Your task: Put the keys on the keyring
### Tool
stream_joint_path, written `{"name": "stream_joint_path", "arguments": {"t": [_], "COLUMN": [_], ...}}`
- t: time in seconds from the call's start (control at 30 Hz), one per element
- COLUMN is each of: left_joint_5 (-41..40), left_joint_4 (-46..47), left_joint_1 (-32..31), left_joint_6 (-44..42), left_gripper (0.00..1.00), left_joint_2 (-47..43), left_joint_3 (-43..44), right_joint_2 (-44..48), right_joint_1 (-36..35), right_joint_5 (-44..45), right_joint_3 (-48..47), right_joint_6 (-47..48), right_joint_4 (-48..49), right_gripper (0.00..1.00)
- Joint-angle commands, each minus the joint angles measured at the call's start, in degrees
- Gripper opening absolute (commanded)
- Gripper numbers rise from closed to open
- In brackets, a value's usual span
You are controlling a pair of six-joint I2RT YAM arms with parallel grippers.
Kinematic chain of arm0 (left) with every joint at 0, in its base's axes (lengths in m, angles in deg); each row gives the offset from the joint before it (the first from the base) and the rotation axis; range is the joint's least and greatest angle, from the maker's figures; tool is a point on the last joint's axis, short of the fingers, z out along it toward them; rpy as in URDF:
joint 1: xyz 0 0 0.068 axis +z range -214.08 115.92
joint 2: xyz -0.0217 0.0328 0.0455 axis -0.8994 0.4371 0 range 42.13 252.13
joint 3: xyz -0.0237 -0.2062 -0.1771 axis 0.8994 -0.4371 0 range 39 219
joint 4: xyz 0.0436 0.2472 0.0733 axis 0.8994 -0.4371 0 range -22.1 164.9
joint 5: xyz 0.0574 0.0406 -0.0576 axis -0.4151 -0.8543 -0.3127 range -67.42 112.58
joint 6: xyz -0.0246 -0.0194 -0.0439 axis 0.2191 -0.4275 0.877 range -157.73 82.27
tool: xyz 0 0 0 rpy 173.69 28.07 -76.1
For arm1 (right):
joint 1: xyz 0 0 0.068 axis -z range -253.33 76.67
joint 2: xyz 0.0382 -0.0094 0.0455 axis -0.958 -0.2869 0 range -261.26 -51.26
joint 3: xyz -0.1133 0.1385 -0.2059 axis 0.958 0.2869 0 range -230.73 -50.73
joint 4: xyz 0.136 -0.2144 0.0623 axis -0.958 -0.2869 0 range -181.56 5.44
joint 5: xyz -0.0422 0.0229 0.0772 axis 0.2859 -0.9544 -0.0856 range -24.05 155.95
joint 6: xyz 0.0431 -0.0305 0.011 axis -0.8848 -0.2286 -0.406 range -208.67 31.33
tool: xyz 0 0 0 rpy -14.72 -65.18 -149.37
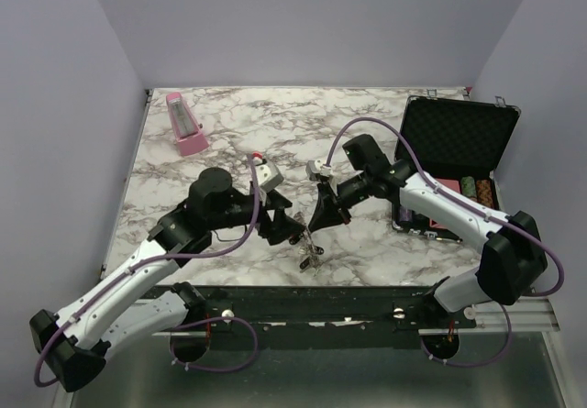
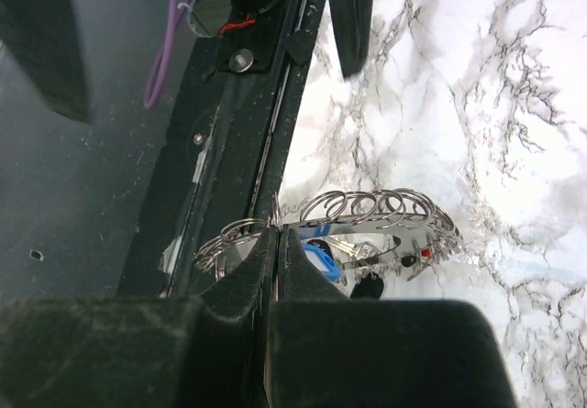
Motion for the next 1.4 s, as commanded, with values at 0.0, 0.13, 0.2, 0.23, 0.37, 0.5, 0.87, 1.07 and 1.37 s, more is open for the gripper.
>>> {"name": "stream_joint_path", "arguments": {"t": [0.0,0.13,0.2,0.23,0.37,0.5,0.87,1.07,1.37], "left_joint_5": [5.0,6.9,6.0,6.0,7.5,7.8,9.5,9.7,9.8], "left_joint_4": [-14.9,-16.3,-15.8,-15.0,-11.8,-10.7,-9.1,-10.3,-12.4], "left_joint_1": [0.4,0.4,0.4,0.4,0.4,0.4,0.4,0.4,0.4], "left_joint_6": [-8.0,-7.4,-6.5,-5.9,-3.8,-2.6,-1.1,-1.7,-2.3], "left_gripper": [0.77,0.68,0.66,0.65,0.64,0.61,0.46,0.35,0.29], "left_joint_2": [6.5,11.8,13.5,14.0,15.3,17.0,20.6,21.5,22.7], "left_joint_3": [5.6,9.3,10.0,9.8,9.1,8.8,8.9,9.7,10.6], "right_joint_2": [-0.2,-0.3,-0.2,-0.1,-0.1,0.1,0.0,-0.1,0.1], "right_joint_1": [-0.3,-0.3,-0.3,-0.3,-0.3,-0.3,-0.3,-0.3,-0.3], "right_joint_5": [0.3,0.0,-0.2,-0.3,-0.7,-0.9,-1.2,-1.4,-1.4], "right_joint_3": [-2.1,-2.1,-2.0,-2.0,-1.9,-1.9,-1.8,-1.8,-1.7], "right_joint_6": [2.7,2.5,2.5,2.5,2.0,1.9,1.6,1.5,0.6], "right_joint_4": [-2.8,-2.7,-2.7,-2.6,-2.3,-2.2,-2.1,-2.0,-1.4], "right_gripper": [0.04,0.05,0.05,0.05,0.05,0.05,0.05,0.05,0.05]}}
